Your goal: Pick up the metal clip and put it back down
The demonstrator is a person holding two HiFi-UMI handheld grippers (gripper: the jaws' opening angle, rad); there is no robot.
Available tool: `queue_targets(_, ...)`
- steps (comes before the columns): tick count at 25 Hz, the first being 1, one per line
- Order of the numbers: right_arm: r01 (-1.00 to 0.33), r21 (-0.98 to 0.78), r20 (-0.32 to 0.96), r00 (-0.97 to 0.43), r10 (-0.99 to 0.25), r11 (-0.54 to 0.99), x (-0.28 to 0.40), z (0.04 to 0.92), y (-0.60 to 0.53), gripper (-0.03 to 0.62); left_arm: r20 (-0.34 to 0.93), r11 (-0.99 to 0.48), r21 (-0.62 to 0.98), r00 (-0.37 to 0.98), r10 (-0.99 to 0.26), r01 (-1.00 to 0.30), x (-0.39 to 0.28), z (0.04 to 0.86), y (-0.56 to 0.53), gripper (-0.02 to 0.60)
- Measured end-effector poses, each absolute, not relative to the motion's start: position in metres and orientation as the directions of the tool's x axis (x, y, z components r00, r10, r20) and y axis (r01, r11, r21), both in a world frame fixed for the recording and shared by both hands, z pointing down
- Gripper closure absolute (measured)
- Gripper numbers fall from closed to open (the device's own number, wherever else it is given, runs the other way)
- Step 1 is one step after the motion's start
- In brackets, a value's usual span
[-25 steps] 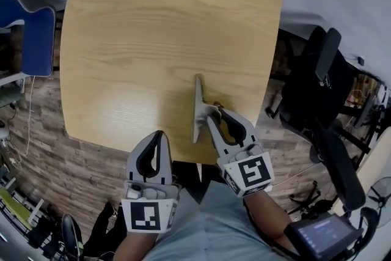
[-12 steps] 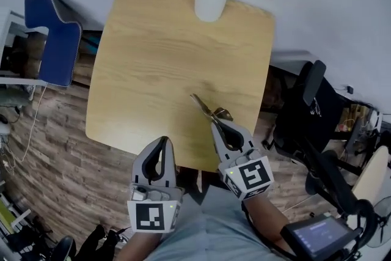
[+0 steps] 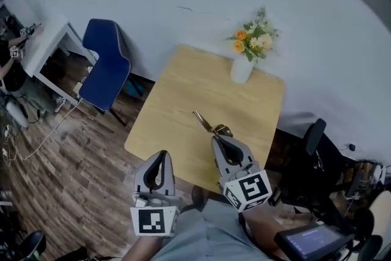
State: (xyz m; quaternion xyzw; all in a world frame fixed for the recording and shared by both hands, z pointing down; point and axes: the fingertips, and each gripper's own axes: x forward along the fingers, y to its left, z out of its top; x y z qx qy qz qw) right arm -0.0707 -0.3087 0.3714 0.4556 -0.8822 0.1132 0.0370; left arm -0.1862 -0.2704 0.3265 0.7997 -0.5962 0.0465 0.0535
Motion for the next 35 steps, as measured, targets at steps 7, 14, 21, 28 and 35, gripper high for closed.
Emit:
queue_targets(7,-0.712,-0.115,0.093,-0.702,-0.707,0.692,-0.143,0.328,-0.300,0.546,0.072,-0.086,-0.020,0.085,-0.994,-0.996,-0.262,0.289,-0.238,0.563)
queue_targets(14,-0.618,-0.115,0.123,-0.786,-0.606,0.778,-0.200,0.336,-0.298,0.546,0.083,0.043,-0.001,-0.043,-0.996,-0.999,-0.305,0.293,-0.220,0.563)
queue_targets(21,-0.544,-0.172,0.210,-0.835,-0.509,0.821,-0.229,0.389,-0.311,0.546,0.197,0.129,0.024,-0.122,-0.973,-0.991,-0.323,0.335,-0.221,0.563)
queue_targets(28,-0.502,-0.241,0.315,-0.850,-0.423,0.831,-0.241,0.469,-0.325,0.546,0.328,0.187,0.021,-0.170,-0.929,-0.982,-0.328,0.396,-0.227,0.563)
queue_targets(35,-0.490,-0.305,0.386,-0.848,-0.364,0.817,-0.247,0.537,-0.345,0.546,0.446,0.228,0.021,-0.195,-0.874,-0.973,-0.337,0.459,-0.242,0.563)
